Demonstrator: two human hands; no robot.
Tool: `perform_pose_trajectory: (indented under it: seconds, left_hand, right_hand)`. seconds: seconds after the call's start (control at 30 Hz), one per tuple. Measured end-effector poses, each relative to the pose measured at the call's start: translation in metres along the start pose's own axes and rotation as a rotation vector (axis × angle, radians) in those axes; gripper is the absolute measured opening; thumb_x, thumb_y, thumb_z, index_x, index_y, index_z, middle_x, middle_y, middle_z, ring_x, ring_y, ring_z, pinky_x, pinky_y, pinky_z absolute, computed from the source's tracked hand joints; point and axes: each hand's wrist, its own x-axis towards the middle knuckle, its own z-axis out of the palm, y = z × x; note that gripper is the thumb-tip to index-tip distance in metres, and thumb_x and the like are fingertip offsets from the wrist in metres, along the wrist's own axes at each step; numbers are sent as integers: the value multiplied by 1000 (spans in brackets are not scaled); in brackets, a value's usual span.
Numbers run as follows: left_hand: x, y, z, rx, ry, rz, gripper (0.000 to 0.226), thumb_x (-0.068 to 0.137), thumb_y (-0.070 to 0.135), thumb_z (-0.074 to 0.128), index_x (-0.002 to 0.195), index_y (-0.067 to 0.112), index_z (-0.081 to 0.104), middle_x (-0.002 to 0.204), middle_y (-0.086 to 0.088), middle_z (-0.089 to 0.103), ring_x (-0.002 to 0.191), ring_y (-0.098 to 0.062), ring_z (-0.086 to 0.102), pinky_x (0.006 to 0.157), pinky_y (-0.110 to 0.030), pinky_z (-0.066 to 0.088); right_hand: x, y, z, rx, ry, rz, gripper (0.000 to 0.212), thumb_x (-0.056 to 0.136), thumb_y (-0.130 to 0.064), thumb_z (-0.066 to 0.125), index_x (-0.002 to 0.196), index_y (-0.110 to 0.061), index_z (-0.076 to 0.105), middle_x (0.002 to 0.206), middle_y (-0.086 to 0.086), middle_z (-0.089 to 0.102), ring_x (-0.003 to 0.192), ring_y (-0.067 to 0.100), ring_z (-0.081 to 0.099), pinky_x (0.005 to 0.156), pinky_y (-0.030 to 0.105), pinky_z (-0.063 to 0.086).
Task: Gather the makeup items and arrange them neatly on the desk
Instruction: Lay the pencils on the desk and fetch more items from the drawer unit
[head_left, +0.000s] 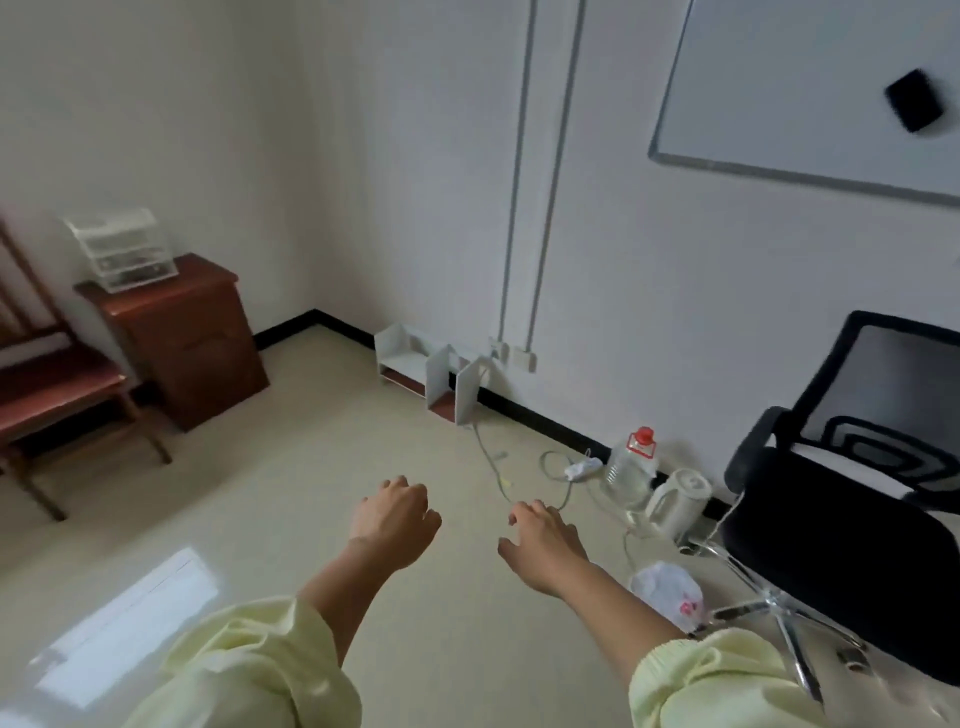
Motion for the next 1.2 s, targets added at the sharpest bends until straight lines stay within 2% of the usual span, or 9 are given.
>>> perform_pose_trajectory:
  seconds: [0.27,0.43,0.6,0.9,1.03,1.2]
  left_hand:
    - [100,-145,-47,8,108,-186,29,94,35,44,105,16,63,112,-4,57,108,-23,50,77,-31,40]
    - [191,-212,-71,-2,170,-281,29,94,35,44,107,16,62,114,-4,55,109,-23,49,81,-32,41]
    - [288,-289,-98,-38,213,-392,28,93,36,45,110,19,58,115,-2,51,113,-22,46,85,-33,41]
    - [422,-435,-146,10,292,-521,25,91,31,44,107,15,55,112,-4,50,106,-24,46,72,-32,34]
    - [480,-514,-163,6,309,-534,27,92,33,45,111,17,57,115,-3,50,109,-24,45,80,-36,41]
    - [550,-619,-191,-88,347,-572,29,92,32,49,115,18,58,118,-2,50,114,-22,44,84,-36,43]
  right_hand:
    - [168,-141,-20,-124,-23,-222,38,95,-36,41,127,-17,46,135,4,45,123,24,41,99,41,37]
    - [285,-214,-38,-206,8,-333,40,94,-34,41,130,-15,45,135,5,45,125,25,40,100,42,36]
    - [408,-288,-48,-242,-52,-412,36,94,-32,41,126,-16,45,132,5,46,123,24,41,99,42,37]
    - [572,-429,-52,-272,-64,-556,34,97,-32,41,126,-15,45,131,5,46,123,25,41,102,43,33]
    - [645,-501,-46,-290,-51,-588,36,97,-33,42,128,-14,44,133,6,46,124,25,40,103,43,33]
    - [737,-601,-40,-262,-57,-563,36,96,-33,44,127,-15,45,133,5,46,125,25,41,103,42,34]
